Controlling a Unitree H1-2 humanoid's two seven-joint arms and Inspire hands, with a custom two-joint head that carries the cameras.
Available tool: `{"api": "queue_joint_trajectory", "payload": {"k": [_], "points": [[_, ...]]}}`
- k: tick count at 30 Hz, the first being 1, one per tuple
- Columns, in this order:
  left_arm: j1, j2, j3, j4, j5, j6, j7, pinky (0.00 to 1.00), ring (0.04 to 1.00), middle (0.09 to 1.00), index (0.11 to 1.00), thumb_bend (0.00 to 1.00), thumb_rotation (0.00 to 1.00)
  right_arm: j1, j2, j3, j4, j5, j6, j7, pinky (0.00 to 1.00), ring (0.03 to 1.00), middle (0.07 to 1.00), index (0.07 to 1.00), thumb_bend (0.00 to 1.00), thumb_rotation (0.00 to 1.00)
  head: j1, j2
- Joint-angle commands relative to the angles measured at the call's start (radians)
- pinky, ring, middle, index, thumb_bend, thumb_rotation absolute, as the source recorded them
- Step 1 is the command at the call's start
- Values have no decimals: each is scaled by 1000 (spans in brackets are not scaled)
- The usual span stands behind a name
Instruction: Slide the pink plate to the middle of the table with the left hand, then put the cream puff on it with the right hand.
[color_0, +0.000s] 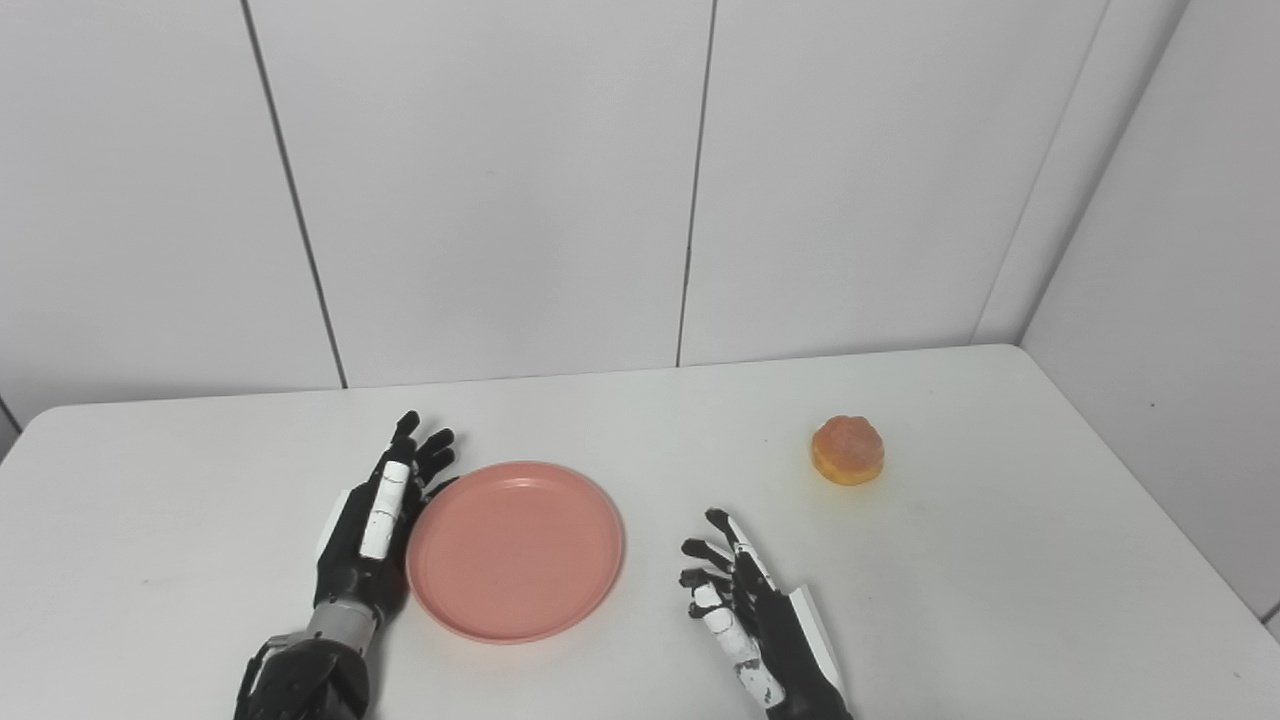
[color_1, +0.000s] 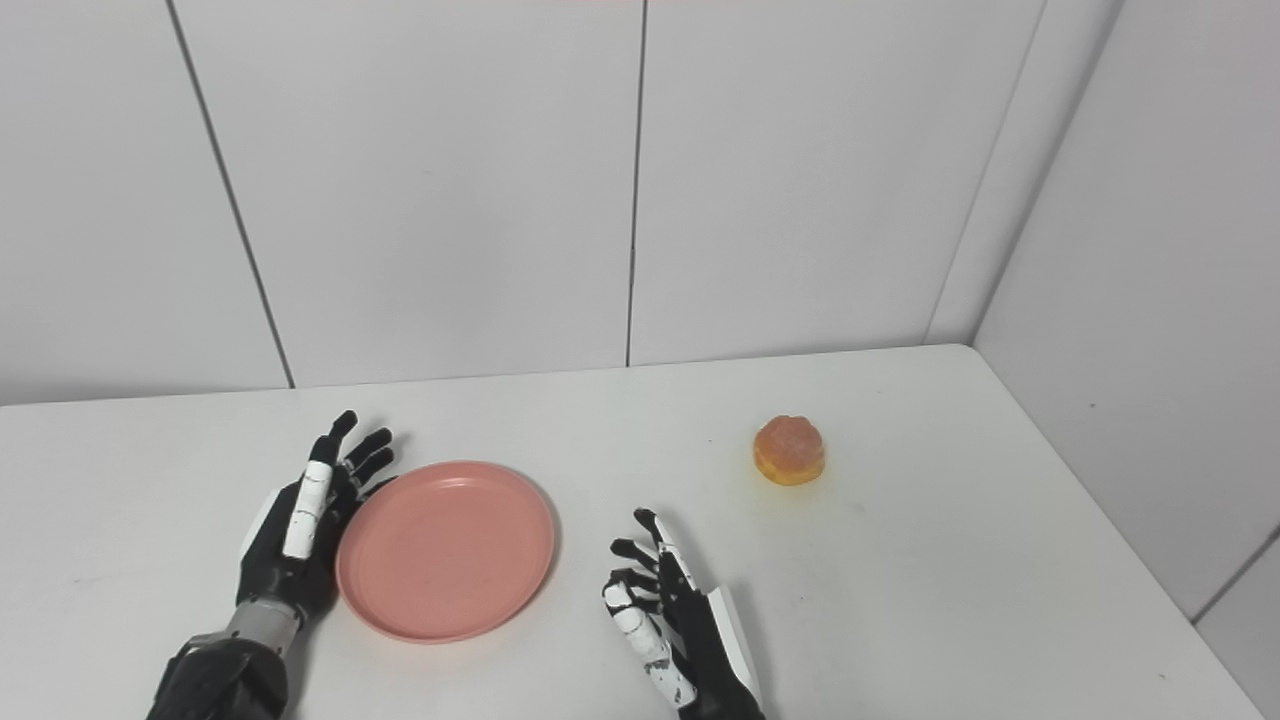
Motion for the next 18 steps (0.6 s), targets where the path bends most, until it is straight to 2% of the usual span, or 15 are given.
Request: {"api": "queue_joint_trajectory", "payload": {"k": [1,4,9,13,18], "points": [[2,-4,-1,1,-4,28,1,824,912,889,968,939,833,8,17,22,17,-22,17,6,677,840,884,919,795,1000,-2,0],[3,-6,1,-2,-6,35,4,861,918,884,969,931,836,14,18,21,6,-47,-6,-26,760,876,913,899,780,1000,-8,-3],[1,-7,7,-6,-16,52,1,871,922,891,981,941,828,27,18,24,-39,-111,-30,-83,823,889,922,893,757,1000,-12,-5],[3,-6,10,-11,-30,74,-1,871,923,893,987,948,816,29,16,28,-111,-181,-3,-98,878,917,930,903,765,991,-31,-11],[5,-3,11,-19,-39,108,3,891,926,889,990,972,819,23,12,28,-182,-245,32,-76,909,929,927,910,792,948,-50,-19]]}}
